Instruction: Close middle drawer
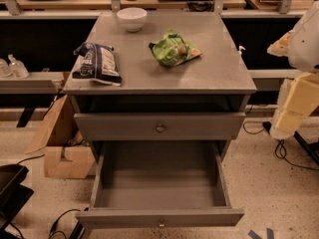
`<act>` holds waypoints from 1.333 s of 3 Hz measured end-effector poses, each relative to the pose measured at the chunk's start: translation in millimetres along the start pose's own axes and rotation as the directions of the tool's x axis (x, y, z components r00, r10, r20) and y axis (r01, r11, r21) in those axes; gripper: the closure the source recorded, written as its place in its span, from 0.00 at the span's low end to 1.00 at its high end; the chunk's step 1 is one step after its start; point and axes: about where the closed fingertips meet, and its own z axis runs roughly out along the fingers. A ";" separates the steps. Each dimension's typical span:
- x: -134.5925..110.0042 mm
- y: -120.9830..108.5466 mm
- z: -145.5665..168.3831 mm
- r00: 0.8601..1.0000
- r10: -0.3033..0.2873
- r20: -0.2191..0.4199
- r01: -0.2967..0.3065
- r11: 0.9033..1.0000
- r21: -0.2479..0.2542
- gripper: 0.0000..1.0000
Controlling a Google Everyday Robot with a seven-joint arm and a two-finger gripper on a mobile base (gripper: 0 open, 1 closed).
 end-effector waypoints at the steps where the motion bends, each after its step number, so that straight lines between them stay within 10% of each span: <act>1: 0.0 0.0 0.0 1.000 0.000 0.000 0.000 1.000 0.000 0.00; 4: 82.9 60.4 164.7 0.981 0.112 0.157 -0.099 0.991 -0.088 0.00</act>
Offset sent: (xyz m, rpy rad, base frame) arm 0.0026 -0.0184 -0.0567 0.0641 0.0341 -0.0572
